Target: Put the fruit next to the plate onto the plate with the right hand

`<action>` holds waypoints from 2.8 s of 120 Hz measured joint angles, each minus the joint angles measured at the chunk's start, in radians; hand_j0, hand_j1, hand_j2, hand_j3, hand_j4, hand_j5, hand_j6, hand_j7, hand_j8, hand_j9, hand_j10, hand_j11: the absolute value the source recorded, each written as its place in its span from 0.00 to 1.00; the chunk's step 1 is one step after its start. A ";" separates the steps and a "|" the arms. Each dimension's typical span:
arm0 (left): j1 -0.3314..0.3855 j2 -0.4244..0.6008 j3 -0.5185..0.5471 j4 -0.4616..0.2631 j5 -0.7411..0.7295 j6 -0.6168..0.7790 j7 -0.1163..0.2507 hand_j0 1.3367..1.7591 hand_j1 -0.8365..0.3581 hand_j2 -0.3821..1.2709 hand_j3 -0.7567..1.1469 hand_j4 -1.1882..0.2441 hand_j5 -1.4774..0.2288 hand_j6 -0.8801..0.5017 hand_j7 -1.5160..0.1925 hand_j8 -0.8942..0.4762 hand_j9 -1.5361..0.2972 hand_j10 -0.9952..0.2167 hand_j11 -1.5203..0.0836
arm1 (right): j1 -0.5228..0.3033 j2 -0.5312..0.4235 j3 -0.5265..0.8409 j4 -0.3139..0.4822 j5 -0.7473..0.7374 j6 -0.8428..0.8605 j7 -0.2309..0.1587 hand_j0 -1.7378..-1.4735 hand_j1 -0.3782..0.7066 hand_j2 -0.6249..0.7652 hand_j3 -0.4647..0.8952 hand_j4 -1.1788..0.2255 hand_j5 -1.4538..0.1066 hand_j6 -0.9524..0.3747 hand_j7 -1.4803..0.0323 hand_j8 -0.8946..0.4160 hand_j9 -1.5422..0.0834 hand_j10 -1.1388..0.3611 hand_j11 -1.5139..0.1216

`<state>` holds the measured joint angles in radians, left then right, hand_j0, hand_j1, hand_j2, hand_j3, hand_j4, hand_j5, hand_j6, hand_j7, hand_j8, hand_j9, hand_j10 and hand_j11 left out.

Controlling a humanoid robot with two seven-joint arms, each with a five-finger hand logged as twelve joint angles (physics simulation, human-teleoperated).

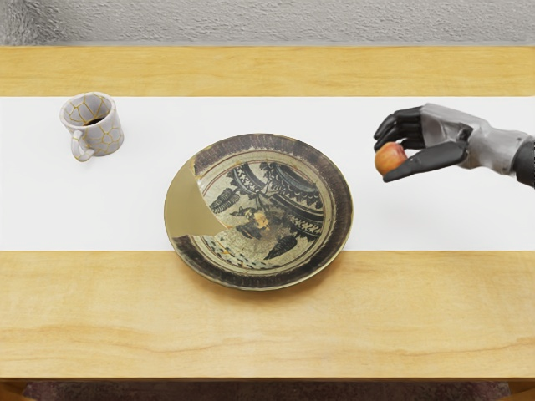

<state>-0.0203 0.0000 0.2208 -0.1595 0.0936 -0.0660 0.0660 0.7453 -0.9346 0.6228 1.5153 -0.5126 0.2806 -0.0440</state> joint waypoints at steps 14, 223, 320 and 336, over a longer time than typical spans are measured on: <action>-0.001 0.000 0.000 0.000 0.000 0.000 0.000 0.76 0.75 0.26 0.40 0.66 0.68 0.46 0.70 0.47 0.66 0.62 0.75 | 0.004 0.009 0.004 0.026 0.038 0.008 -0.002 0.31 0.63 0.67 0.34 0.37 0.38 0.25 0.41 0.34 0.42 0.41 0.42; 0.000 0.000 0.000 0.000 0.000 0.000 0.000 0.76 0.75 0.26 0.40 0.66 0.68 0.46 0.70 0.47 0.66 0.62 0.75 | 0.241 0.511 -0.242 -0.020 -0.411 -0.163 -0.264 0.30 0.47 0.46 0.34 0.53 0.57 0.40 0.60 0.40 0.60 0.49 0.58; 0.000 0.000 0.000 0.000 0.000 0.000 0.000 0.76 0.75 0.26 0.40 0.66 0.68 0.46 0.70 0.47 0.66 0.62 0.75 | 0.216 0.153 -0.166 -0.089 0.346 0.313 -0.059 0.30 0.08 0.44 0.34 0.80 0.89 0.68 0.94 0.65 0.91 0.73 0.89; 0.000 0.000 0.000 0.000 0.000 0.000 0.000 0.76 0.75 0.26 0.40 0.66 0.68 0.46 0.70 0.47 0.66 0.62 0.75 | 0.189 0.067 -0.167 -0.110 0.440 0.326 -0.057 0.30 0.08 0.44 0.34 0.81 0.89 0.68 0.94 0.65 0.91 0.73 0.89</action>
<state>-0.0199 0.0000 0.2207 -0.1595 0.0937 -0.0660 0.0659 0.9340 -0.8673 0.4558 1.4054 -0.0730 0.6061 -0.1007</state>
